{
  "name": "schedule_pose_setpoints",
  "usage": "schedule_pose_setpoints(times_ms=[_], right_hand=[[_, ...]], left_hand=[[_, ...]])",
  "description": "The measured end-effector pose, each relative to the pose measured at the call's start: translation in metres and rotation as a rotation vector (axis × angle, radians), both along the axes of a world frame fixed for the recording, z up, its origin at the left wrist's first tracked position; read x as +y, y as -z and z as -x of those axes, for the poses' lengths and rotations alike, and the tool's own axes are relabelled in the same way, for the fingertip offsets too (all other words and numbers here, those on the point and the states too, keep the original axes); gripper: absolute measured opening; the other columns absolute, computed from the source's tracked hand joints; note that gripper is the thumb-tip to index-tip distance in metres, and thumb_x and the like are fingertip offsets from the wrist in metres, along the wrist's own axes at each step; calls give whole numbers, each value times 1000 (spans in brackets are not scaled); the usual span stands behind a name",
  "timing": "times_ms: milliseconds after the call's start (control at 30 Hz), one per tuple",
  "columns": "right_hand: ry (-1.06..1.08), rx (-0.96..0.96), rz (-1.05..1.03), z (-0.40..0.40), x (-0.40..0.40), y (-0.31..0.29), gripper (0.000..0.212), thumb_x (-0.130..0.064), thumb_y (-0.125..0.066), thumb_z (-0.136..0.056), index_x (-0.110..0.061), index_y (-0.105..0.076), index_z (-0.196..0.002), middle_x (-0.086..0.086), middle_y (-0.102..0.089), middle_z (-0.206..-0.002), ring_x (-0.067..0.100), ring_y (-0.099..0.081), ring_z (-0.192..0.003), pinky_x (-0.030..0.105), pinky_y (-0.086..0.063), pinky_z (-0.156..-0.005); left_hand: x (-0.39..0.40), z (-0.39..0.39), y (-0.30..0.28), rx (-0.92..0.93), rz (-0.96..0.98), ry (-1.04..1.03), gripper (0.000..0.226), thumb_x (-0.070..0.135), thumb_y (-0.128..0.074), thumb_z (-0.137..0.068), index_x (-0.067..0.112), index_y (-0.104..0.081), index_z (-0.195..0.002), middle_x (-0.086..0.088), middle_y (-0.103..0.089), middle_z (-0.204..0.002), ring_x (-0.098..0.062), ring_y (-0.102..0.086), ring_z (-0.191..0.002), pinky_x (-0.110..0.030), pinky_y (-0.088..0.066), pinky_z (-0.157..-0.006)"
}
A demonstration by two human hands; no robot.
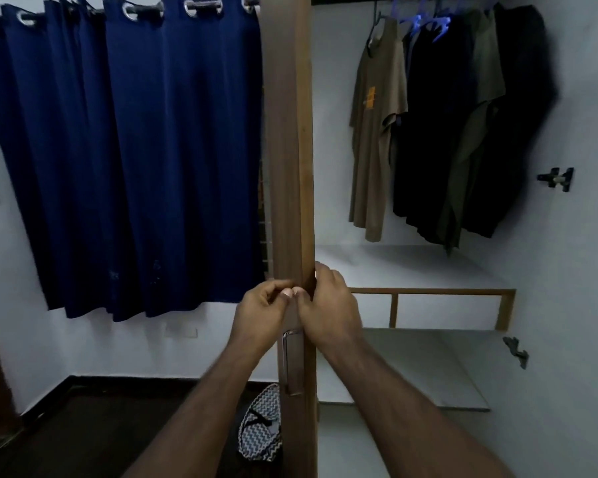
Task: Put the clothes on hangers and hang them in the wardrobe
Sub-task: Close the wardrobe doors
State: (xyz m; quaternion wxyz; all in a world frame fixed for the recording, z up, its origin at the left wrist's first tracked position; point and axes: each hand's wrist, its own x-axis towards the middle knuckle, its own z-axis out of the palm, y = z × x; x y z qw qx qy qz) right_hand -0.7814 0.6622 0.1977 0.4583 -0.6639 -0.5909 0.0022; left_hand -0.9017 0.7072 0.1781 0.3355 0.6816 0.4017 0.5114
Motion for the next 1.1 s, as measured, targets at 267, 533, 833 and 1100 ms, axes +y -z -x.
schedule_pose_setpoints(times_ms=[267, 533, 833, 1100], right_hand=[[129, 31, -44, -102, 16, 8, 47, -36, -59, -98, -21, -47, -141, -4, -60, -129, 17, -59, -118, 37, -54, -97], [155, 42, -113, -189, 39, 22, 28, -23, -59, -99, -22, -56, -126, -7, -57, -115, 6, -57, -96, 20, -53, -76], [88, 107, 195, -239, 118, 65, 29, -18, -59, -99, -15, -66, -127, 0, -70, -121, 13, -65, -110, 25, -52, -93], [190, 137, 145, -272, 177, 71, 24, -7, -59, -97, -16, -73, -114, 2, -72, -113, 15, -68, -98, 31, -59, -85]], left_hand=[[37, -93, 66, 445, 263, 123, 21, 37, -49, -105, 22, -63, -103, 0, -68, -94, -11, -63, -81, -23, -45, -65], [76, -191, 79, 457, 119, 48, 13, 22, -63, -96, 16, -69, -87, 4, -67, -78, -15, -63, -74, -25, -43, -63], [127, -261, 81, 493, 30, 13, 40, 10, -56, -93, 37, -53, -63, 17, -60, -66, -3, -59, -68, -12, -35, -54], [172, -297, 79, 374, 88, 63, 21, 15, -52, -100, 11, -73, -99, -5, -71, -92, -20, -61, -82, -23, -40, -70]])
